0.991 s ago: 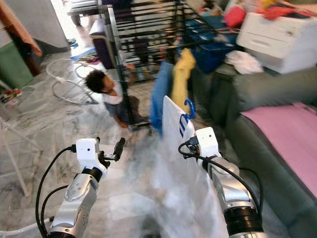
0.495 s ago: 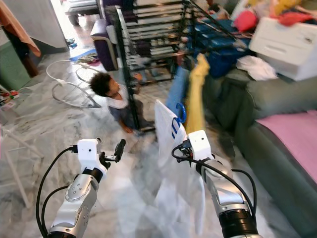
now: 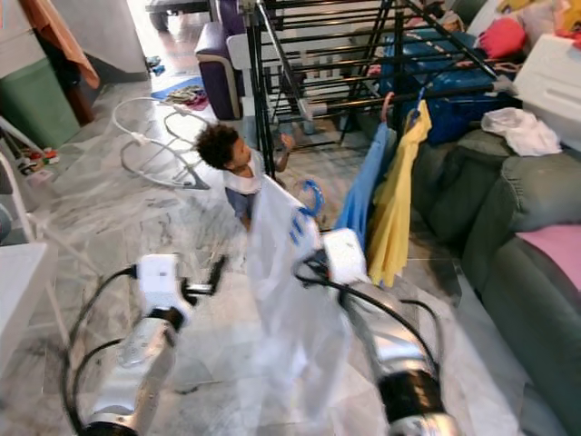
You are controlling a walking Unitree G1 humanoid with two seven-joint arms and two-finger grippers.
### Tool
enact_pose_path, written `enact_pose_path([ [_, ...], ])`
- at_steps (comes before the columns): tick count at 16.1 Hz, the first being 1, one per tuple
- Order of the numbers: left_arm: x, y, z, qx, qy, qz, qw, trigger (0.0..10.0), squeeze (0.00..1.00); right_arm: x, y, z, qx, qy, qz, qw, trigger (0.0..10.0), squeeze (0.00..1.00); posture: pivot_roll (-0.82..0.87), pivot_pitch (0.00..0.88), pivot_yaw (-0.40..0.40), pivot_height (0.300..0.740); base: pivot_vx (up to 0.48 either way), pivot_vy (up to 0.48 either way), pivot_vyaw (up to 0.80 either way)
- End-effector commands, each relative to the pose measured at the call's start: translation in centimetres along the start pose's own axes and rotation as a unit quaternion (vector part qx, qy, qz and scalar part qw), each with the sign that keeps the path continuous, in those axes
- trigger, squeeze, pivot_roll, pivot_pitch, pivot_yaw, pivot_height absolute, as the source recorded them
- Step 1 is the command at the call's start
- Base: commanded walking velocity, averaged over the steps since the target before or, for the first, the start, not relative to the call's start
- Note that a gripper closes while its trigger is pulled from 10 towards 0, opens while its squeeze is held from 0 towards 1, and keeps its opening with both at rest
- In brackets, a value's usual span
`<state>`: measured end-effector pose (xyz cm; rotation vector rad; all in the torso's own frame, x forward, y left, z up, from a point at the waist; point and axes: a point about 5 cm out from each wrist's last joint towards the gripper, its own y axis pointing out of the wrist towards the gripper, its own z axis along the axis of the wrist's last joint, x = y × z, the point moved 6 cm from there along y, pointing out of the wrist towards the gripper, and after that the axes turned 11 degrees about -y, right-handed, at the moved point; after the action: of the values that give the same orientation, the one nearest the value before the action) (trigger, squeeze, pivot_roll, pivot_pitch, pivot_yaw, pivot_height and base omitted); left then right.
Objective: Hang hanger
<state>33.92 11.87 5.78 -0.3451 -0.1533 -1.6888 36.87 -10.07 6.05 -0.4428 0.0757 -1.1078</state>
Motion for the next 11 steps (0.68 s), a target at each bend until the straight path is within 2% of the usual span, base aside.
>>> enact_pose_path([
  [1, 0.6, 0.0, 0.0, 0.001, -0.004, -0.015, 1.000, 10.0, 0.00, 1.6, 0.1, 1.6, 0.023, 0.001, -0.030, 0.999, 0.0, 0.00, -0.13, 0.000, 0.056, 0.740, 0.000, 0.000, 0.00],
  [5, 0.7, -0.1, -0.2, -0.001, -0.005, -0.018, 1.000, 10.0, 0.00, 3.5, 0.1, 0.8, 0.002, 0.019, -0.073, 0.997, 0.0, 0.00, -0.13, 0.000, 0.055, 0.740, 0.312, 0.000, 0.00],
  [11, 0.9, 0.0, -0.1, 0.000, -0.008, -0.023, 1.000, 10.0, 0.00, 3.9, 0.4, 0.8, 0.001, 0.030, -0.075, 0.997, 0.0, 0.00, -0.13, 0.000, 0.060, 0.740, 0.394, 0.000, 0.00],
])
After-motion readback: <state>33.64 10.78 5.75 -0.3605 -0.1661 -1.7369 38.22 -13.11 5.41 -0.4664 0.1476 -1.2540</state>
